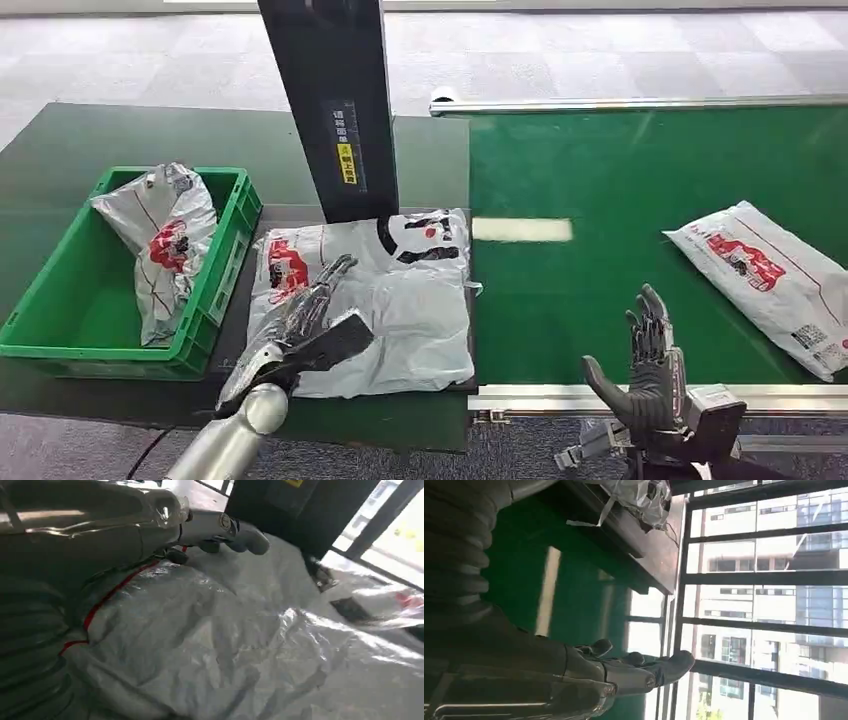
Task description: Moved the parcel from conveyor to table for the left to box.
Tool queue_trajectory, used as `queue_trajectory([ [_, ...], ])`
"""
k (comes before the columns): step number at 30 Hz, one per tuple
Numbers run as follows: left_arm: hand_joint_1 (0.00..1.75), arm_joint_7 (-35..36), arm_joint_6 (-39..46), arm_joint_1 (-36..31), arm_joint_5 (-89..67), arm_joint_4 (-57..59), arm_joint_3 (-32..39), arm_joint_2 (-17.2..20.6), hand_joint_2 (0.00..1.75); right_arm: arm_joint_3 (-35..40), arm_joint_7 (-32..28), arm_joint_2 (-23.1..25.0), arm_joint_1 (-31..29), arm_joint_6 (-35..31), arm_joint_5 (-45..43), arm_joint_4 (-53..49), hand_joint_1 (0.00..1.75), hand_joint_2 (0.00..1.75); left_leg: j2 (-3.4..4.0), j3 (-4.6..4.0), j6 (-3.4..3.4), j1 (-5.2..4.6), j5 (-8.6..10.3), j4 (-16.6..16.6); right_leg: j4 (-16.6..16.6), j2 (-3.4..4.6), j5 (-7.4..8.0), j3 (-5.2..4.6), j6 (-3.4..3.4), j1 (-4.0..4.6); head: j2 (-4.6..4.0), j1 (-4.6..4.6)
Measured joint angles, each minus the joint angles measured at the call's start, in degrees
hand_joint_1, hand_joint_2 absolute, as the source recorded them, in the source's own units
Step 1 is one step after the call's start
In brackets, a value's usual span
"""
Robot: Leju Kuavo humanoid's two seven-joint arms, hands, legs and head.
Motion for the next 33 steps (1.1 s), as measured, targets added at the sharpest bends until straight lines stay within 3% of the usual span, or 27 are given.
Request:
queue_trajectory([
  [1,0.14,0.64,0.48,-0.50,-1.62,0.88,-0.02,-0.20,1.75,-0.46,0.74,0.50,-0.01,0.42,-0.04,-0.09,0.00,1.75,0.00,0.00,0.00,0.00,0.00,0.00,0.00,0.00,0.00,0.00,0.00,0.00,0.00,0.02],
  [2,1.54,1.09,0.77,-0.98,-2.44,1.71,-0.02,-0.39,1.75,-0.94,1.33,0.99,-0.01,0.76,-0.17,-0.09,0.00,1.75,-0.02,0.01,0.00,0.00,0.00,0.00,0.00,0.00,0.00,0.02,0.00,0.00,0.00,0.00],
  [3,1.75,1.32,1.14,-1.36,-2.92,2.44,-0.02,-0.61,1.75,-1.38,1.90,1.40,-0.02,0.90,-0.39,-0.09,0.00,1.75,-0.02,0.00,0.00,0.00,0.00,0.00,0.00,0.00,0.00,0.02,0.00,0.00,0.00,0.02],
  [15,1.75,-3.74,9.32,-1.95,-4.51,5.43,2.01,-2.12,1.75,-2.95,7.81,3.54,-1.56,2.78,-2.84,4.92,0.00,1.75,-0.02,-0.01,0.00,0.00,0.00,0.00,0.00,-0.01,0.00,0.03,0.00,0.00,0.00,0.00],
  [21,1.75,-9.44,12.46,0.69,1.15,1.95,3.72,-3.02,1.75,-1.93,8.05,3.68,-3.52,-6.89,6.52,9.92,0.00,1.75,-0.01,-0.02,0.00,0.00,0.00,-0.01,0.01,0.00,0.00,0.01,0.00,0.00,0.02,0.00],
  [33,1.75,-23.19,18.81,4.92,11.18,-7.95,4.77,-3.98,1.75,0.06,1.93,3.61,-4.82,-13.13,12.29,11.95,0.00,1.75,-0.02,-0.03,0.00,0.00,0.00,0.00,0.01,-0.01,0.00,0.01,0.00,0.00,0.00,0.02],
])
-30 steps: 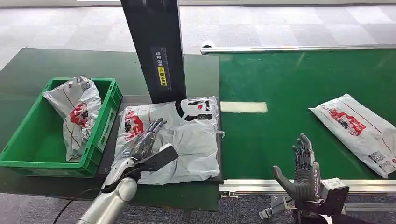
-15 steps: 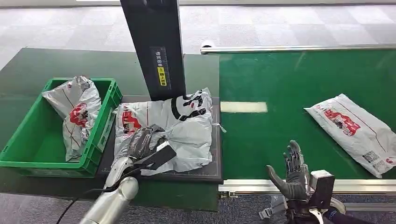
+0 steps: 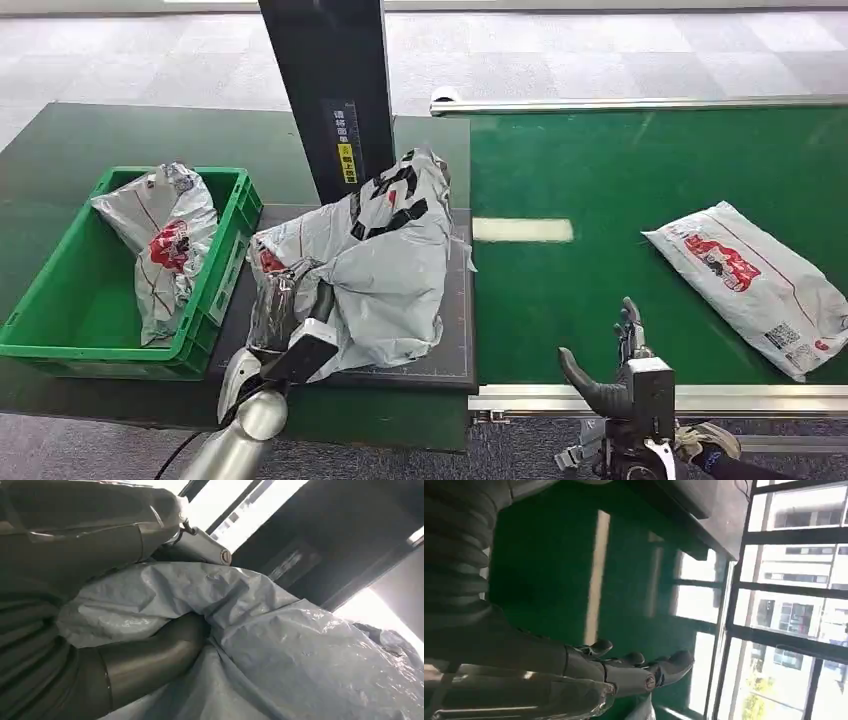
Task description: Moved the parcel from conveyor to table for the left to box.
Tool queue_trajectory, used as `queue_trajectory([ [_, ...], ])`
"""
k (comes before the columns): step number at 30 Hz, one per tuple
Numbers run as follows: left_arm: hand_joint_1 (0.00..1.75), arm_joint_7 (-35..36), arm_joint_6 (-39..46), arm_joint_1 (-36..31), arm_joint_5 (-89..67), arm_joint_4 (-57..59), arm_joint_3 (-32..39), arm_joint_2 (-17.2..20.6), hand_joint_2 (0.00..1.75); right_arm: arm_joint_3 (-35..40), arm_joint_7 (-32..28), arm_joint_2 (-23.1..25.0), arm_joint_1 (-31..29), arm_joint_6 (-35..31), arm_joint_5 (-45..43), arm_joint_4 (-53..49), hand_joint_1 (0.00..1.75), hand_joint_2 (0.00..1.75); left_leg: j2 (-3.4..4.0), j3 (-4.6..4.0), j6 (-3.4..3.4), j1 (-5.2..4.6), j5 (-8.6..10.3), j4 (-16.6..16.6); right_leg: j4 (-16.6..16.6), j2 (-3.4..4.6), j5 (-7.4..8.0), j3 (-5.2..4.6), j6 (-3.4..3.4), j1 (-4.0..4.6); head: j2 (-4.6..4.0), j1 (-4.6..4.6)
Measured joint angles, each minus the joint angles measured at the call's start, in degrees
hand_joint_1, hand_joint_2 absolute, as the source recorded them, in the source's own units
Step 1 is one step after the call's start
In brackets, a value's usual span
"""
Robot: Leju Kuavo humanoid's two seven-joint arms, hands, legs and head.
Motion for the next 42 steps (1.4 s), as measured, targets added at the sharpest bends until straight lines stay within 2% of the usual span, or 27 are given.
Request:
queue_trajectory([
  [4,1.75,-6.71,6.58,0.09,1.35,-4.04,0.26,-0.39,1.75,0.52,-0.63,-0.11,0.00,-0.92,0.63,0.00,0.00,1.75,0.00,0.00,0.00,0.00,0.00,0.00,0.00,0.00,0.00,0.01,0.00,0.00,0.00,0.00],
  [9,1.75,-9.48,13.22,0.15,-7.21,-9.29,1.03,-1.34,1.75,1.03,-0.83,-0.39,0.02,-1.46,0.26,0.00,0.00,1.75,0.00,0.00,0.00,0.00,0.00,0.00,0.00,-0.01,0.00,0.01,0.00,0.00,0.00,-0.04],
  [12,1.75,-9.65,13.55,0.08,-17.15,-12.94,4.36,-3.43,1.75,1.38,-0.89,-0.55,0.07,-1.53,0.09,-0.07,0.00,1.75,0.02,0.00,0.00,0.00,0.00,0.00,0.00,0.00,0.00,0.00,0.00,0.00,0.00,0.00],
  [15,1.75,-9.63,13.61,-1.27,-24.62,-14.10,10.60,-6.01,1.75,1.57,-0.94,-0.55,0.39,-1.59,0.04,-0.37,0.00,1.75,0.02,0.02,0.00,0.00,0.00,0.00,0.00,0.00,0.00,0.01,0.00,0.00,0.02,0.00],
  [17,1.75,-7.96,13.61,-2.83,-28.27,-13.72,15.53,-6.84,1.75,1.81,-1.00,-0.55,0.61,-1.66,0.04,-0.79,0.00,1.75,0.02,0.05,0.00,0.00,0.00,0.00,0.00,0.01,0.00,0.00,0.00,0.00,0.02,-0.04],
  [21,1.75,-0.10,13.61,-7.11,-36.18,-10.44,24.36,-7.26,1.75,2.14,-1.01,-0.52,0.87,-2.16,0.15,-1.11,0.00,1.75,0.04,0.07,-0.04,0.03,0.05,0.00,0.03,0.02,0.02,0.01,-0.02,0.04,0.00,-0.02],
  [24,1.75,1.01,13.61,-8.93,-37.11,-8.70,28.42,-7.26,1.75,2.38,-1.00,-0.52,0.99,-2.43,0.26,-1.16,0.00,1.75,0.06,0.05,-0.05,0.03,0.06,0.00,0.04,0.02,0.02,0.01,-0.03,0.04,0.02,-0.02],
  [36,1.75,1.14,13.61,-10.73,-37.49,-5.81,32.24,-7.30,1.75,2.88,-1.03,-0.52,0.99,-2.45,0.28,-1.44,0.00,1.75,0.04,0.02,-0.04,0.00,0.05,0.00,0.03,0.02,0.01,-0.01,-0.02,0.00,0.00,-0.02],
  [39,1.75,4.04,13.61,-11.32,-39.08,-5.22,33.14,-7.26,1.75,2.93,-1.02,-0.52,0.99,-2.53,0.33,-1.44,0.00,1.75,0.04,0.03,-0.04,0.01,0.06,0.00,0.03,0.02,0.02,-0.01,-0.02,0.01,0.00,-0.02],
  [42,1.75,11.32,13.61,-13.22,-40.81,-2.86,35.35,-6.34,1.75,3.04,-1.00,-0.52,1.00,-2.86,0.44,-1.49,0.00,1.75,0.04,0.03,-0.04,0.01,0.06,0.00,0.04,0.02,0.02,-0.01,-0.02,0.02,0.00,0.00],
])
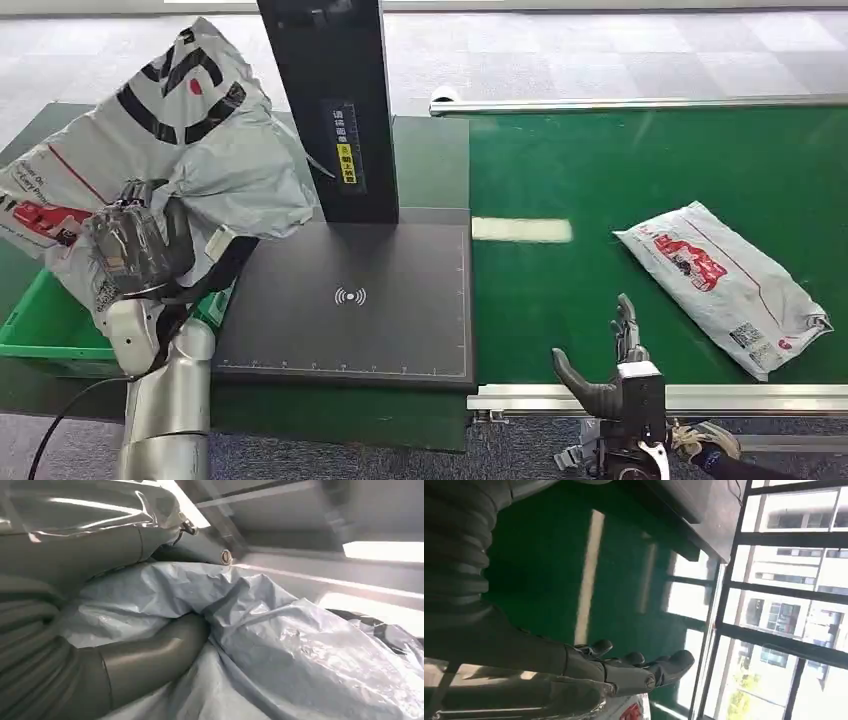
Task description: Moved the parcel from conveyor to table for the left to box.
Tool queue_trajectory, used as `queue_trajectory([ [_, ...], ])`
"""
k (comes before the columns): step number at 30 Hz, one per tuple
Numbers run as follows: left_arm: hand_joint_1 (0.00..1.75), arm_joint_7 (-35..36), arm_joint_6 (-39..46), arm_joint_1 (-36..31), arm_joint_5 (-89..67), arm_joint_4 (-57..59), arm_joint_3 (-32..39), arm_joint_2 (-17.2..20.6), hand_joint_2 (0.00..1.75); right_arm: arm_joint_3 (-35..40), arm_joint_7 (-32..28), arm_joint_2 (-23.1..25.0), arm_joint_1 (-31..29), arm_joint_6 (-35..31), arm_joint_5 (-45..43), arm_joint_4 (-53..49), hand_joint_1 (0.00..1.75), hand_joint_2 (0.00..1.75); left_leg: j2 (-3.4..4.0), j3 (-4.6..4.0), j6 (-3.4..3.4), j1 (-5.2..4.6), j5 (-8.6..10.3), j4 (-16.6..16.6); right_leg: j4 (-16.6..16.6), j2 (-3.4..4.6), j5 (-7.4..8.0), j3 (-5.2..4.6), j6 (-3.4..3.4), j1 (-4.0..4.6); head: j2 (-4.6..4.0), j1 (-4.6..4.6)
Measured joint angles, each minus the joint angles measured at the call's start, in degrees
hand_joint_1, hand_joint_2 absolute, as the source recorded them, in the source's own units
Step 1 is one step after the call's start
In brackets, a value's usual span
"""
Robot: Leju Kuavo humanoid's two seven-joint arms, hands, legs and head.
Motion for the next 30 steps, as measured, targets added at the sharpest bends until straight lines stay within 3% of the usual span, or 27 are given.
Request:
queue_trajectory([
  [5,1.75,3.86,-0.04,-2.01,1.01,5.10,2.84,2.99,1.75,0.13,0.35,0.00,0.18,-0.46,0.31,-0.59,0.00,1.75,0.00,0.00,0.00,0.01,0.00,0.00,0.00,-0.01,0.00,-0.01,0.00,0.01,0.00,0.00],
  [8,1.75,4.26,-2.50,-2.84,12.73,11.33,2.06,4.61,1.75,0.18,0.65,0.00,0.17,-0.46,0.52,-0.94,0.00,1.75,0.00,-0.01,0.00,0.00,0.00,0.00,0.00,-0.01,-0.01,0.00,0.00,-0.01,0.00,0.00],
  [12,1.75,-0.08,-6.93,-2.88,34.62,16.15,-1.08,5.92,1.75,0.20,1.22,0.00,0.01,0.13,0.68,-1.03,0.00,1.75,0.01,-0.03,0.00,-0.02,0.00,0.01,0.00,0.00,0.00,0.00,0.00,-0.03,0.02,0.00],
  [24,1.75,-10.59,-14.45,-2.97,64.09,19.86,-4.92,9.11,1.75,2.03,1.31,-0.48,-2.03,0.42,-0.33,0.29,0.00,1.75,0.00,-0.02,-0.01,0.00,0.01,-0.01,0.01,-0.02,0.00,0.02,0.00,-0.01,0.02,0.00],
  [25,0.33,-10.98,-14.29,-2.97,65.27,19.84,-5.01,9.31,1.75,2.23,1.29,-0.55,-2.30,0.42,-0.35,0.53,0.00,1.75,0.00,-0.02,-0.01,0.00,0.01,-0.01,0.01,-0.02,0.00,0.03,0.00,-0.01,0.00,0.00],
  [26,0.00,-11.50,-13.84,-2.97,66.62,19.84,-5.12,9.46,1.75,2.49,1.29,-0.63,-2.48,0.42,-0.46,0.68,0.00,1.75,0.00,-0.02,0.00,-0.01,0.01,-0.01,0.01,-0.02,0.00,0.03,0.00,-0.01,0.02,0.00],
  [30,0.00,-14.70,-9.13,-2.95,70.58,19.62,-4.96,9.88,1.75,3.06,1.27,-0.72,-2.80,0.42,-0.61,1.16,0.00,1.75,-0.01,-0.03,0.00,-0.01,0.01,0.00,0.01,-0.02,0.00,0.05,0.00,-0.02,0.02,0.02],
])
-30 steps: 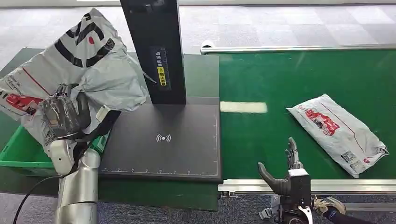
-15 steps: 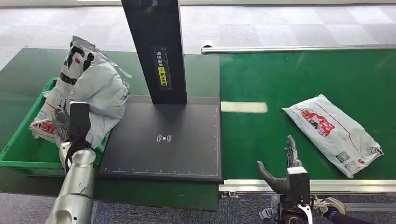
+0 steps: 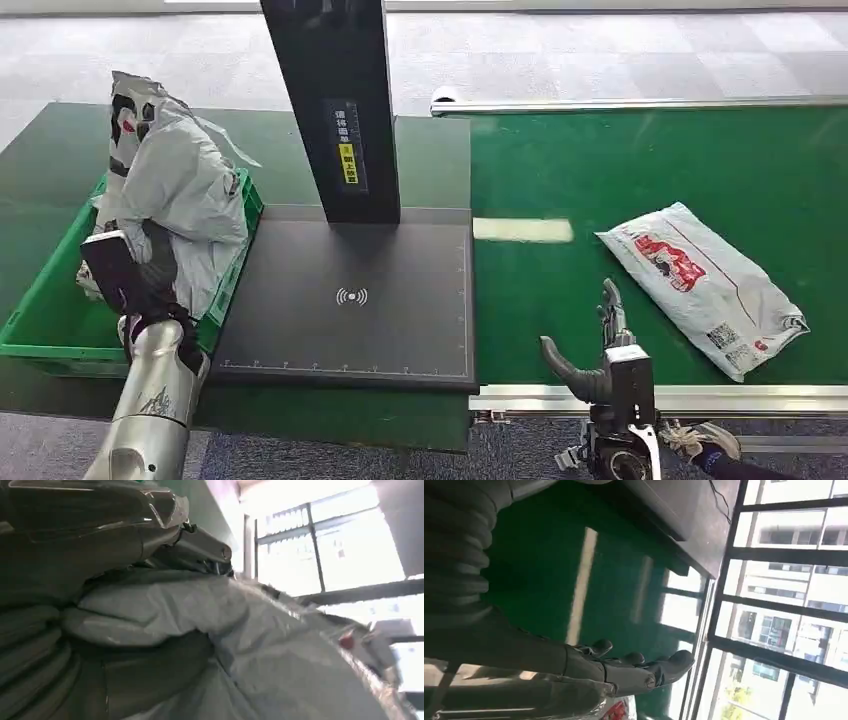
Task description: Moved the parcel from conveyor to table for the left to box.
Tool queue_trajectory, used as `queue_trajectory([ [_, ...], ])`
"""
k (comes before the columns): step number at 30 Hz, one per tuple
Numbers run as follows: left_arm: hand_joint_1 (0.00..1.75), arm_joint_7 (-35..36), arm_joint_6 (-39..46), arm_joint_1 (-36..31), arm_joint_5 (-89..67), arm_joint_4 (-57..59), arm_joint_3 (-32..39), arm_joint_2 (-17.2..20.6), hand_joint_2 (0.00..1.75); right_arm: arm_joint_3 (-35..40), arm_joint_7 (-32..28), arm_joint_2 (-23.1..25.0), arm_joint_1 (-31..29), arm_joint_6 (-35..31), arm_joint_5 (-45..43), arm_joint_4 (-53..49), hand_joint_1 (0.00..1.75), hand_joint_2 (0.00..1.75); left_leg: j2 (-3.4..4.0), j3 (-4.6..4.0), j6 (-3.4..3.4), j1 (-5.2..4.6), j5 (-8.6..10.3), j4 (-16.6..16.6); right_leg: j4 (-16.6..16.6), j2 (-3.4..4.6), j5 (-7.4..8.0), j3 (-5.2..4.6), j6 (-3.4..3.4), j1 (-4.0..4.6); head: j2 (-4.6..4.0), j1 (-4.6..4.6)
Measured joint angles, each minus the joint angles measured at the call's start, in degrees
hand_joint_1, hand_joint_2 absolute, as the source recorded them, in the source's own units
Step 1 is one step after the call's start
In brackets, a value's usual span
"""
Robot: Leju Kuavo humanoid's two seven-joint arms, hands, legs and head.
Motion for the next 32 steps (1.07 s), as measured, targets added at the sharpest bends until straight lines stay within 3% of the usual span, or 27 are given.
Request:
queue_trajectory([
  [3,0.00,-5.25,7.65,0.57,-12.35,-3.22,3.84,-0.90,1.75,0.52,0.00,-0.02,-0.02,-0.07,-0.02,0.31,0.00,1.75,0.10,-0.01,0.00,0.02,0.00,0.00,0.02,0.08,0.00,-0.09,0.00,0.03,-0.02,-0.04],
  [7,0.00,-6.46,9.24,1.26,-43.06,-15.59,15.39,-3.83,1.75,1.42,-0.15,0.00,-0.14,-0.33,0.13,0.89,0.00,1.75,0.14,-0.03,-0.01,0.04,-0.01,-0.01,0.02,0.20,0.00,-0.15,-0.01,0.05,-0.02,-0.02],
  [12,0.00,-6.53,9.43,2.11,-52.05,-26.65,22.41,-5.68,1.75,1.66,-0.24,-0.02,-0.31,-0.37,0.11,1.29,0.00,1.75,0.13,-0.04,-0.01,0.06,-0.01,-0.03,0.02,0.16,-0.02,-0.14,-0.03,0.06,0.00,-0.04],
  [18,0.00,-6.53,9.50,2.07,-54.14,-33.86,26.01,-7.17,1.75,1.88,-0.24,-0.02,-0.30,-0.37,0.00,1.29,0.00,1.75,0.11,-0.01,-0.01,0.04,-0.01,-0.02,0.02,0.16,-0.01,-0.11,-0.03,0.04,0.00,-0.02],
  [26,0.00,-6.53,9.50,1.57,-53.63,-34.21,27.50,-9.14,1.75,1.90,0.13,-0.02,-0.23,-0.15,0.15,1.29,0.00,1.75,0.09,-0.01,-0.01,0.03,-0.01,-0.01,0.02,0.16,0.00,-0.13,-0.03,0.04,-0.02,-0.02],
  [32,0.00,-6.53,9.48,2.46,-32.01,-29.92,21.12,-10.12,1.75,1.84,0.28,-0.11,0.01,-0.04,0.22,0.83,0.00,1.75,0.07,0.01,-0.01,0.03,-0.01,0.00,0.01,0.14,0.00,-0.13,-0.03,0.04,-0.02,-0.02],
])
